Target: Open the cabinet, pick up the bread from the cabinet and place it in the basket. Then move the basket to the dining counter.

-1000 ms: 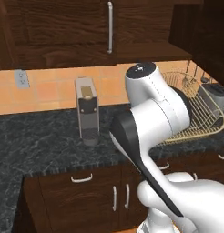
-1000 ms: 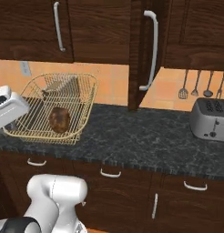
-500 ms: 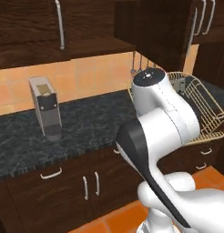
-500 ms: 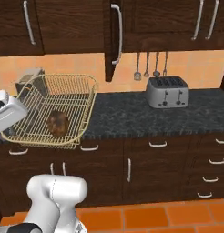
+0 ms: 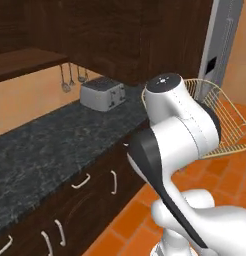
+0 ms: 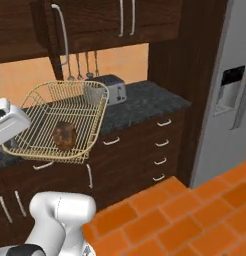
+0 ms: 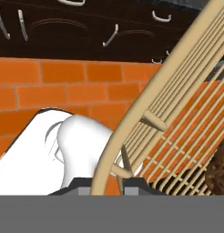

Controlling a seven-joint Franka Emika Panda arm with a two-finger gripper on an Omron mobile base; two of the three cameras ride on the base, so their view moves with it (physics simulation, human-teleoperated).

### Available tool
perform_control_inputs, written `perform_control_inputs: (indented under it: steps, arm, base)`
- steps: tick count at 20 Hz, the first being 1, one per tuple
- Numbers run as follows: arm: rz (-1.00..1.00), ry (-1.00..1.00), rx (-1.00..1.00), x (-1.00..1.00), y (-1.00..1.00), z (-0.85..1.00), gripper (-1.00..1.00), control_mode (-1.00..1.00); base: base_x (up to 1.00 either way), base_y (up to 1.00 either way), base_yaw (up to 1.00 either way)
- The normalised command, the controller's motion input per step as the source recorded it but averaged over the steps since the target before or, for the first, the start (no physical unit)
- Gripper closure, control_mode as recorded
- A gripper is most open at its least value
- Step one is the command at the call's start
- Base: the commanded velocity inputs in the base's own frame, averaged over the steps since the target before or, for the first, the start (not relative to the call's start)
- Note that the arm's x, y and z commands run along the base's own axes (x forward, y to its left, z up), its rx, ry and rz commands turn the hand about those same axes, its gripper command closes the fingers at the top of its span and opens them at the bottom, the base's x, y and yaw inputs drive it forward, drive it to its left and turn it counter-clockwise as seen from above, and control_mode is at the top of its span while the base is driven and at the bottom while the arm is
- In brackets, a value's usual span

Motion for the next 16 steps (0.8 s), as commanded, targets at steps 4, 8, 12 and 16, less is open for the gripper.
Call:
perform_control_inputs:
  steps: [4,8,12,16]
  arm:
    - [0.00,0.00,0.00,0.00,0.00,0.00,1.00,1.00]
    - [0.00,0.00,0.00,0.00,0.00,0.00,1.00,1.00]
    - [0.00,0.00,0.00,0.00,0.00,0.00,1.00,1.00]
    - [0.00,0.00,0.00,0.00,0.00,0.00,1.00,1.00]
  base:
    - [-0.42,-0.16,-0.70]
    - [-0.46,-0.23,-0.68]
    - [-0.43,-0.26,-0.66]
    - [-0.64,-0.12,-0.63]
